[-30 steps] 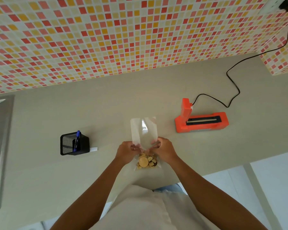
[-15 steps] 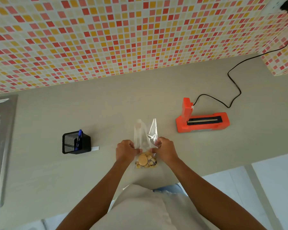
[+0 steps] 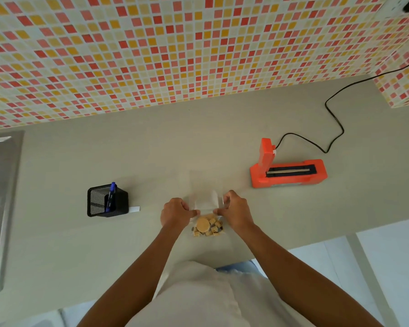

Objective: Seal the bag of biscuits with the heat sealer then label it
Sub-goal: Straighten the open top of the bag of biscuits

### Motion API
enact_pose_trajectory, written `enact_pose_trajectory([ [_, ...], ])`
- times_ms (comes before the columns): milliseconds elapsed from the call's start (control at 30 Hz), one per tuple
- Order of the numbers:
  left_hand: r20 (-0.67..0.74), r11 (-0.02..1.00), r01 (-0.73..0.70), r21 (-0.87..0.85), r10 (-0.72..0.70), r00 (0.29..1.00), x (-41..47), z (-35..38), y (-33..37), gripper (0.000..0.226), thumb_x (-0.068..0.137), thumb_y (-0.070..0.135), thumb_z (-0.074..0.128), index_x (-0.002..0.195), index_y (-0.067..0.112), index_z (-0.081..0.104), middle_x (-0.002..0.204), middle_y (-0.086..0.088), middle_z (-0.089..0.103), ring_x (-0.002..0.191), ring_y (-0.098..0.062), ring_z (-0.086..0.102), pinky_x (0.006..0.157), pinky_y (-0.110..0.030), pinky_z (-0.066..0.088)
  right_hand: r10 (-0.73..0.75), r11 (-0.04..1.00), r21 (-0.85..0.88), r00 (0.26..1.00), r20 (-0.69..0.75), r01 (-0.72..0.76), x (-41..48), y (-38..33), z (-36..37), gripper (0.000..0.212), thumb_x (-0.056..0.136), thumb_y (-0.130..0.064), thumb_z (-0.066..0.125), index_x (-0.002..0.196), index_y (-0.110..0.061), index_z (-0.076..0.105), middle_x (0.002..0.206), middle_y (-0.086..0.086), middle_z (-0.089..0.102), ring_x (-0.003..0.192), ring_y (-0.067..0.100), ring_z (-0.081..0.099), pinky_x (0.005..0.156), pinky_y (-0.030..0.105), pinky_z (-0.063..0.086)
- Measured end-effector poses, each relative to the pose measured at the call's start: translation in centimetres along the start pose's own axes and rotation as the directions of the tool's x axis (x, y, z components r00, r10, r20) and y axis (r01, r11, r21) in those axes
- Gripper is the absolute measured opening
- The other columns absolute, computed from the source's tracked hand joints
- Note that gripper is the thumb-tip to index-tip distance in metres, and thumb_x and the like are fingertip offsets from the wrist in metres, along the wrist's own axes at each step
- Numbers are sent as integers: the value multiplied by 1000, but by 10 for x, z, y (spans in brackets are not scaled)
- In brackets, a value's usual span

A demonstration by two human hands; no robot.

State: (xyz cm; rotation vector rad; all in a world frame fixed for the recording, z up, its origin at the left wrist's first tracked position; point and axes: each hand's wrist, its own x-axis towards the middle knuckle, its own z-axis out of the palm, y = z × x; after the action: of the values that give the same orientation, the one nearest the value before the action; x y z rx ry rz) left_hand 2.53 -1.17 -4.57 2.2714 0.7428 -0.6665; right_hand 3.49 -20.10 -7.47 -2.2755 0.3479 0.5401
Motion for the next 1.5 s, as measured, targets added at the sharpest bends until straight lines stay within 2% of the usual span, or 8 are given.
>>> enact_pose_trajectory([
  [333, -24, 998, -33, -50, 32, 999, 6, 3, -4, 39, 64, 33, 89, 71, 14, 56, 76, -4, 66, 66, -19, 61, 52, -25, 42, -148, 984, -104, 988, -38, 143, -7, -2, 0, 43, 74, -19, 84, 86, -17, 43, 82, -4, 45, 66, 13, 42, 57, 26, 32],
  [433, -36, 998, -53, -38, 52, 998, 8, 3, -3, 40, 65, 28, 89, 70, 16, 51, 73, -2, 61, 63, -19, 55, 50, -26, 40, -283, 951, -129, 959, 10, 282, -8, -1, 2, 30, 78, -2, 74, 80, -17, 47, 82, -3, 49, 67, 15, 47, 57, 29, 41],
  [633, 38, 851, -469, 236, 474, 880, 15, 0, -10, 42, 72, 26, 83, 109, 23, 64, 104, 2, 61, 98, -21, 56, 83, -34, 49, -568, 799, -108, 802, 185, 591, 0, 8, 2, 26, 71, 9, 53, 77, -8, 72, 84, 6, 69, 79, 19, 62, 70, 27, 50],
  [733, 81, 790, -528, 312, 532, 843, 21, -5, -13, 50, 75, 34, 81, 121, 30, 64, 113, 3, 56, 107, -19, 50, 89, -32, 45, -593, 773, -80, 761, 265, 630, 6, 9, -3, 24, 73, 3, 57, 79, -7, 78, 86, 8, 75, 83, 24, 67, 75, 29, 53],
  [933, 31, 780, -504, 372, 532, 846, 21, -7, -17, 61, 71, 41, 82, 127, 32, 60, 117, 1, 53, 105, -22, 50, 87, -36, 46, -467, 882, 37, 856, 222, 471, 18, 16, -14, 23, 79, -1, 78, 102, -5, 78, 102, 6, 68, 77, -3, 62, 82, 8, 46],
  [1167, 16, 760, -495, 421, 540, 842, 22, -5, -20, 67, 73, 49, 78, 133, 33, 54, 119, 0, 50, 106, -23, 49, 87, -37, 47, -339, 926, 189, 940, 33, 327, 10, 8, -8, 27, 84, 4, 68, 107, -8, 76, 97, 0, 73, 88, 14, 71, 85, 26, 57],
  [1333, 32, 742, -497, 450, 542, 839, 23, -6, -19, 68, 73, 54, 75, 134, 34, 52, 119, 0, 50, 105, -22, 48, 85, -36, 47, -305, 849, 510, 918, 254, 140, 7, -14, -1, 31, 91, 14, 48, 104, 4, 74, 99, 17, 76, 93, 24, 74, 88, 30, 58],
  [1500, 42, 730, -484, 482, 533, 845, 21, -7, -17, 68, 74, 55, 74, 135, 36, 50, 121, 1, 49, 105, -23, 48, 85, -37, 47, -197, 769, 630, 898, 393, -107, 16, -14, 6, 40, 89, 18, 37, 107, 5, 71, 103, 25, 73, 94, 26, 74, 83, 28, 60],
])
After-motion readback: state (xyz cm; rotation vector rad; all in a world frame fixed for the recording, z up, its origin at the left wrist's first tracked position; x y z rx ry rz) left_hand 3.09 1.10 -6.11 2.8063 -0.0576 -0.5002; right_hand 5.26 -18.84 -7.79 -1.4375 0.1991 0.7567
